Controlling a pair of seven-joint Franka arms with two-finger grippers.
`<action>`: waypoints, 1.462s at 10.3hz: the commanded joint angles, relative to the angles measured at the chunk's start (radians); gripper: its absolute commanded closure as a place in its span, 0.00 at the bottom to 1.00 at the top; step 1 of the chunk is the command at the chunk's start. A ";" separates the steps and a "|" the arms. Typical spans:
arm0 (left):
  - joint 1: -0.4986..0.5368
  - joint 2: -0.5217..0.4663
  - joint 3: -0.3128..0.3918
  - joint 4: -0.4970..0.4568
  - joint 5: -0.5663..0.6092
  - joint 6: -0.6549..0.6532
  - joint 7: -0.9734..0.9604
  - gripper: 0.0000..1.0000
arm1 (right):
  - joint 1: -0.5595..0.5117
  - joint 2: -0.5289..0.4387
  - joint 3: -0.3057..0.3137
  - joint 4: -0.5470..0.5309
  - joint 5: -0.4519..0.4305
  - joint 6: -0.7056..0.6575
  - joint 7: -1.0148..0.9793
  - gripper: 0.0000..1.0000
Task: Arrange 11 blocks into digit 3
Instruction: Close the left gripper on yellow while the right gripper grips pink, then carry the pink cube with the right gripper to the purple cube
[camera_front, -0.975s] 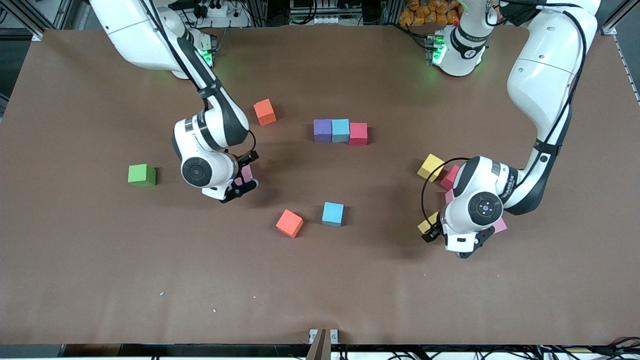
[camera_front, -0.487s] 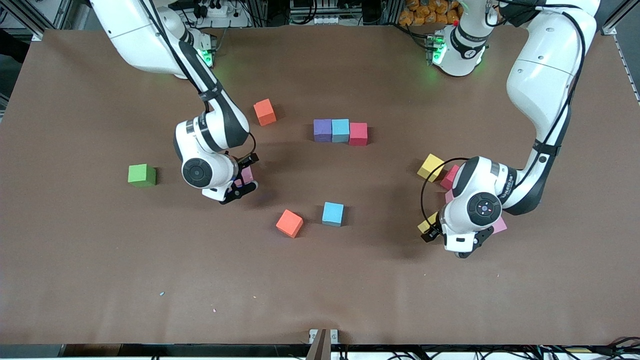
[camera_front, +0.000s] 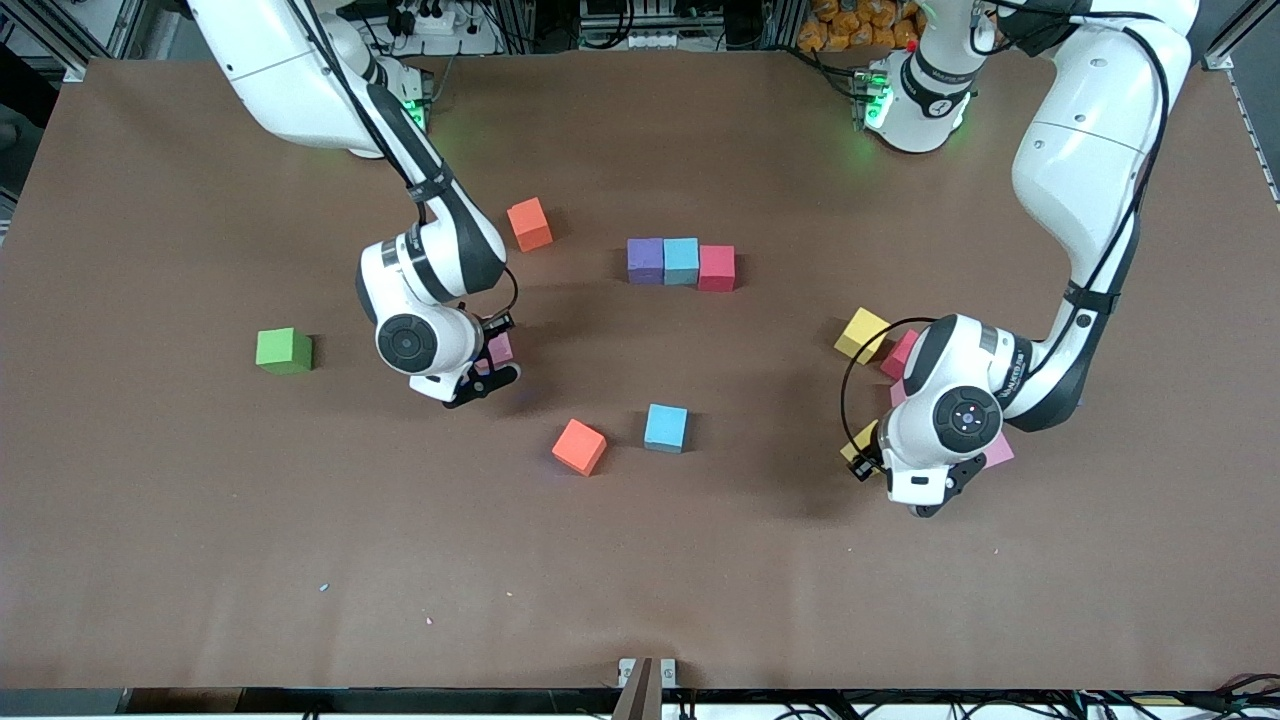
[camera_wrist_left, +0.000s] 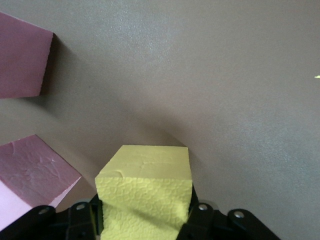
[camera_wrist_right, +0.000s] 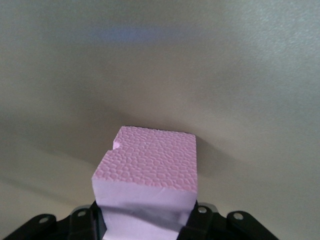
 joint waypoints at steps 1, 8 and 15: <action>0.003 0.012 0.000 0.023 0.011 -0.004 -0.012 1.00 | -0.002 0.002 0.001 0.017 -0.016 -0.011 0.017 0.93; -0.003 0.010 -0.001 0.026 0.010 -0.004 -0.101 1.00 | 0.083 -0.050 0.018 0.044 0.014 -0.092 0.155 0.98; -0.006 0.002 -0.003 0.038 0.013 -0.013 -0.103 1.00 | 0.273 -0.035 0.029 0.172 0.065 -0.063 0.529 1.00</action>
